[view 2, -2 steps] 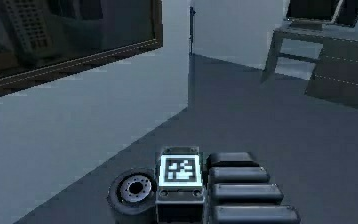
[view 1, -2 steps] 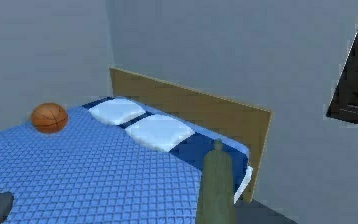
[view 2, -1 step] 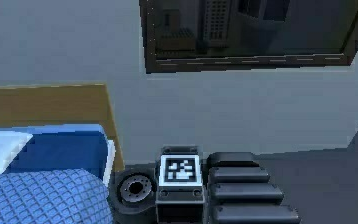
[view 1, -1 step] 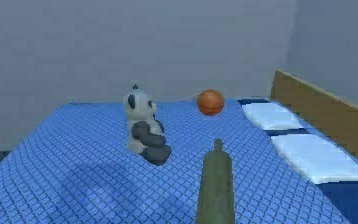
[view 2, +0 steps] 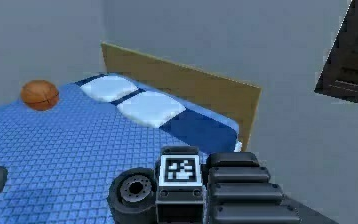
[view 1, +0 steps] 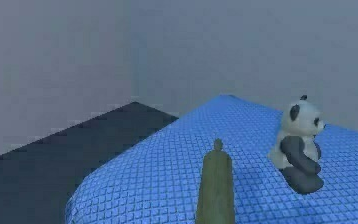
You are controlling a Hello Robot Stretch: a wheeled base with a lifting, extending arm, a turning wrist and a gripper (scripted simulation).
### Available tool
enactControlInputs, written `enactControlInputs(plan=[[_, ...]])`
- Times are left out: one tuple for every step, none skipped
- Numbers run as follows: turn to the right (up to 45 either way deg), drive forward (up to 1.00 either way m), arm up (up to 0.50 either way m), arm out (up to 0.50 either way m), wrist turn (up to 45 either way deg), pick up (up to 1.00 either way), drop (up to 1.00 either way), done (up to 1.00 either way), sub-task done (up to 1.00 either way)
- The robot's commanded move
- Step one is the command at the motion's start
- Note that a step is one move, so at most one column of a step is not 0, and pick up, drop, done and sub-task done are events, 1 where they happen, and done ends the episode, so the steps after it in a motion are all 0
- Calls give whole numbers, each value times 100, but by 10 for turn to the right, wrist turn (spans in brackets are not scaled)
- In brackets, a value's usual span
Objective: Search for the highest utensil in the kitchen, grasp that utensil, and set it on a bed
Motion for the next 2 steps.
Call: enactControlInputs(plan=[[-450, 0, 0, 0, 0, 0, 0, 0, 0], [-30, 0, 0, 0, 0, 0, 0, 0, 0]])
